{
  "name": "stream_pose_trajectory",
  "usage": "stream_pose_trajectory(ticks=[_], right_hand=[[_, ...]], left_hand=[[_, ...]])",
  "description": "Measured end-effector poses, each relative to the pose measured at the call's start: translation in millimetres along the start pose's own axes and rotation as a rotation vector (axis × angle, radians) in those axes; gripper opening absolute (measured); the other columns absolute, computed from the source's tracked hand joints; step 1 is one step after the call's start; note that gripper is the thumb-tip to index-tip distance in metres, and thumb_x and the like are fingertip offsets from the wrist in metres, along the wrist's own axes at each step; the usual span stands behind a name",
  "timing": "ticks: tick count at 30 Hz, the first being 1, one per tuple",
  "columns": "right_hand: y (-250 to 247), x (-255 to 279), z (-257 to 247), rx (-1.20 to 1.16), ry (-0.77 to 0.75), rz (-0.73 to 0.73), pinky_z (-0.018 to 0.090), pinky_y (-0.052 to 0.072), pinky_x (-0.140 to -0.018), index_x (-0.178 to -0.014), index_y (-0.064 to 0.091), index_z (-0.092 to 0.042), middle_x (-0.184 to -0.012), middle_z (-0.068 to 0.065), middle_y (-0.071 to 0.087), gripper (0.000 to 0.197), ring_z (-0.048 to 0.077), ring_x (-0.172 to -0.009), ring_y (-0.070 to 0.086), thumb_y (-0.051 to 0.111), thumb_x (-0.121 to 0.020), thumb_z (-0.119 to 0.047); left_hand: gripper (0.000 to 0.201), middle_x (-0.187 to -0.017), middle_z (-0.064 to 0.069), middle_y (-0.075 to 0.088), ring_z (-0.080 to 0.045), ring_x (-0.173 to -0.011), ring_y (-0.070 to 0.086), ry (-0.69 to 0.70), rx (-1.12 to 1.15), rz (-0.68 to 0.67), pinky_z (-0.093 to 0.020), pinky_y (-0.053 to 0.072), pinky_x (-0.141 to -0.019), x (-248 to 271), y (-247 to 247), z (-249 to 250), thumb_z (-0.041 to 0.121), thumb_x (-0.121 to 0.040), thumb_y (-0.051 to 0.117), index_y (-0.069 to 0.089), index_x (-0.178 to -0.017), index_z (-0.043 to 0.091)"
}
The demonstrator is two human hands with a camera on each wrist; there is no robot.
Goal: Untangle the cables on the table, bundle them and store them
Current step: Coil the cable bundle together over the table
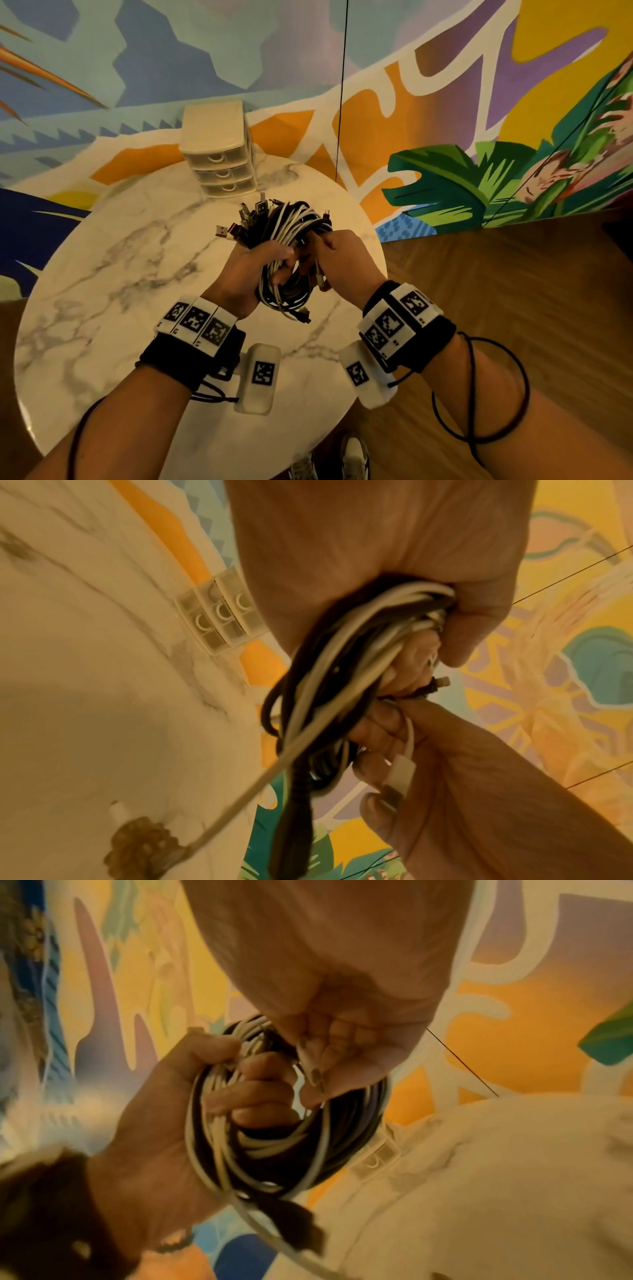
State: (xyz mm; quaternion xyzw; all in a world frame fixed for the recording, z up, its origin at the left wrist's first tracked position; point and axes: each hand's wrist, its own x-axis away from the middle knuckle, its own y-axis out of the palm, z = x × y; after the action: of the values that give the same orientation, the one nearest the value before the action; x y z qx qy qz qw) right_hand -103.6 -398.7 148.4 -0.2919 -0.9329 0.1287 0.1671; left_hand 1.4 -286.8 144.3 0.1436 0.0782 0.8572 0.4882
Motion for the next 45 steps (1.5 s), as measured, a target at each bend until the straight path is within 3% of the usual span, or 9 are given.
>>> stream_pose_trajectory(ticks=[5,8,15,22,28,32,36,40,45], right_hand=[[-6.9,3.7,-1.7,-0.194,0.071,-0.152,0.027,0.055,-0.052,-0.094,0.070,-0.002,-0.076,0.018,0.067,0.047,0.017,-0.059,0.060,0.041,-0.099,-0.039],[-6.7,4.5,-2.7,-0.213,0.076,-0.112,0.029,0.056,-0.052,-0.096,0.069,-0.003,-0.071,0.013,0.066,0.045,0.017,-0.058,0.062,0.042,-0.099,-0.039],[2.7,0.1,4.5,-0.095,0.079,-0.004,0.052,0.057,-0.067,-0.074,0.066,-0.006,-0.077,0.023,0.069,0.051,0.037,-0.070,0.067,0.035,-0.101,-0.036],[-9.2,3.4,0.1,-0.185,0.092,-0.123,0.037,0.060,-0.055,-0.100,0.065,-0.006,-0.085,0.020,0.067,0.040,0.025,-0.072,0.064,0.040,-0.100,-0.037],[-12.8,-0.9,-0.2,-0.288,0.166,-0.126,0.035,0.059,-0.058,-0.102,0.065,-0.002,-0.075,0.004,0.067,0.035,0.020,-0.071,0.065,0.049,-0.097,-0.033],[-10.7,-1.5,1.1,-0.426,0.258,-0.064,0.039,0.060,-0.067,-0.098,0.068,-0.003,-0.079,0.010,0.066,0.028,0.020,-0.068,0.064,0.057,-0.093,-0.028],[-7.0,-2.2,2.1,-0.566,0.344,0.016,0.033,0.060,-0.067,-0.079,0.067,-0.005,-0.073,0.009,0.064,0.022,0.017,-0.064,0.060,0.059,-0.092,-0.022],[-1.4,-2.0,8.4,-0.632,0.373,0.067,0.037,0.060,-0.072,-0.090,0.067,0.000,-0.083,0.016,0.066,0.022,0.021,-0.068,0.063,0.057,-0.092,-0.019],[2.7,-3.8,9.2,-0.635,0.379,0.134,0.034,0.060,-0.066,-0.091,0.065,0.003,-0.081,0.018,0.065,0.020,0.025,-0.066,0.065,0.054,-0.093,-0.013]], left_hand=[[0.018,-0.062,-0.009,0.045,-0.013,-0.044,0.038,-0.031,0.000,0.017,-0.023,0.033,-0.047,-2.1,-3.9,2.0,0.021,-0.065,0.063,0.056,-0.074,0.007],[0.022,-0.063,-0.007,0.047,-0.012,-0.045,0.038,-0.038,-0.002,0.002,-0.025,0.033,-0.049,-4.0,-3.2,2.2,0.023,-0.063,0.064,0.057,-0.077,0.008],[0.009,-0.062,-0.005,0.054,-0.012,-0.045,0.045,-0.058,0.016,0.062,-0.023,0.040,-0.047,-5.1,11.3,-6.2,0.009,-0.069,0.057,0.063,-0.075,0.012],[0.015,-0.062,-0.002,0.054,-0.012,-0.049,0.044,-0.071,0.039,0.019,-0.020,0.041,-0.048,-5.6,6.6,-1.9,0.009,-0.072,0.053,0.062,-0.085,0.010],[0.021,-0.062,-0.003,0.051,-0.010,-0.048,0.044,-0.125,0.071,0.034,-0.021,0.041,-0.049,-5.5,5.4,-5.3,0.010,-0.072,0.053,0.057,-0.092,0.006],[0.014,-0.063,-0.003,0.053,-0.011,-0.048,0.045,-0.176,0.074,0.048,-0.023,0.042,-0.052,-6.1,6.0,-8.8,0.012,-0.070,0.055,0.056,-0.084,0.007],[0.028,-0.064,-0.006,0.052,-0.013,-0.048,0.044,-0.161,0.044,0.052,-0.024,0.039,-0.050,-7.9,9.5,-11.4,0.011,-0.066,0.060,0.055,-0.093,0.005],[0.016,-0.061,-0.004,0.051,-0.011,-0.047,0.045,-0.167,0.025,0.047,-0.025,0.036,-0.051,-8.2,13.5,-10.4,0.009,-0.068,0.055,0.055,-0.083,0.005],[0.025,-0.064,-0.006,0.052,-0.013,-0.049,0.044,-0.187,-0.023,0.055,-0.027,0.036,-0.052,-8.2,16.5,-10.1,0.011,-0.067,0.056,0.055,-0.091,0.002]])
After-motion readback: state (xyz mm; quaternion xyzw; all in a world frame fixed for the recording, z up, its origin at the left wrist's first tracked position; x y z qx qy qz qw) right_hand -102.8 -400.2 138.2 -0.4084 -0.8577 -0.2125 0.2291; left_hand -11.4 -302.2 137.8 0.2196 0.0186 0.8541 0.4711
